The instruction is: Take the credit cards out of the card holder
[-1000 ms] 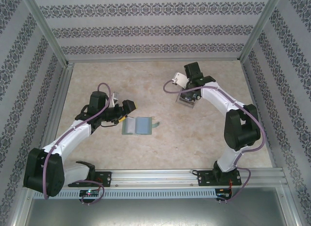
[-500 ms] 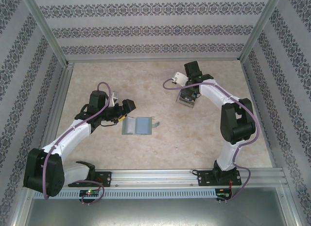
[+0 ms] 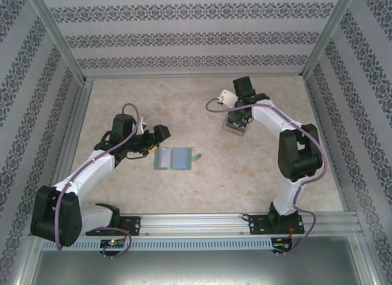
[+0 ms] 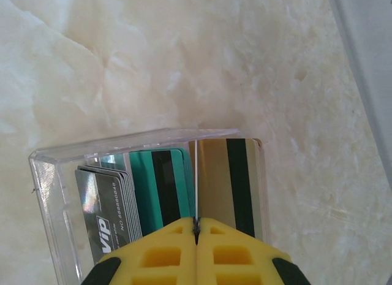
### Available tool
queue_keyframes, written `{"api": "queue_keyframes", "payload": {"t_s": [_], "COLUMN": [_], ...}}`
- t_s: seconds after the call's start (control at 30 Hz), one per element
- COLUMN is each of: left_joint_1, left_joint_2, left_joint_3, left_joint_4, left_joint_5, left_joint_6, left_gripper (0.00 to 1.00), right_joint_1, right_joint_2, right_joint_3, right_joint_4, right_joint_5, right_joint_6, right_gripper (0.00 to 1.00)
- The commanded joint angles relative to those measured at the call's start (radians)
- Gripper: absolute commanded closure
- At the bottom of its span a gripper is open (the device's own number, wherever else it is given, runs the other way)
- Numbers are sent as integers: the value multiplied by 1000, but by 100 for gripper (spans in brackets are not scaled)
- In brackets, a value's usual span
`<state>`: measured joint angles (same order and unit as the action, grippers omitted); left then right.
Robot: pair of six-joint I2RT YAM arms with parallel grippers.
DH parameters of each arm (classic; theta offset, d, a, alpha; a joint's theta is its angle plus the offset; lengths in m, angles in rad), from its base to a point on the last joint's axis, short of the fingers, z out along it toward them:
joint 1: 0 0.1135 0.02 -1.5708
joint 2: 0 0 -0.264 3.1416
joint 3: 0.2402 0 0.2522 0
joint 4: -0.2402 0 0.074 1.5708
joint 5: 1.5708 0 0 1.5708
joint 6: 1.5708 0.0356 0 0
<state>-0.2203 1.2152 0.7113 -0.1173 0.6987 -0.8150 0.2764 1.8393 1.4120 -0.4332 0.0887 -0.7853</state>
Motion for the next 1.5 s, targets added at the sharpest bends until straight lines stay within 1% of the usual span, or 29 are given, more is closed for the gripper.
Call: {"api": "queue_keyframes", "payload": {"t_s": [0.0, 0.17, 0.23, 0.47, 1.17, 1.47], "left_joint_1": [13, 12, 12, 12, 23, 29], "left_joint_2": [4, 4, 3, -13, -17, -8], "left_joint_3": [19, 10, 6, 1, 9, 18], "left_joint_4": [16, 29, 33, 21, -7, -15], "left_joint_5": [-2, 4, 6, 0, -3, -2], "left_joint_6": [8, 2, -1, 1, 13, 20], "left_gripper": [1, 1, 1, 1, 1, 1], "right_joint_1": [-10, -12, -16, -25, -66, -105], "right_joint_2": [-87, -135, -143, -117, -30, 12], "right_joint_3": [-7, -59, -79, -100, -62, -21], "right_joint_4": [5, 8, 0, -19, -47, -76], "right_joint_5": [2, -28, -61, -115, -203, -292], "right_joint_6": [21, 26, 29, 60, 74, 70], "right_gripper": [100, 100, 100, 100, 100, 100]}}
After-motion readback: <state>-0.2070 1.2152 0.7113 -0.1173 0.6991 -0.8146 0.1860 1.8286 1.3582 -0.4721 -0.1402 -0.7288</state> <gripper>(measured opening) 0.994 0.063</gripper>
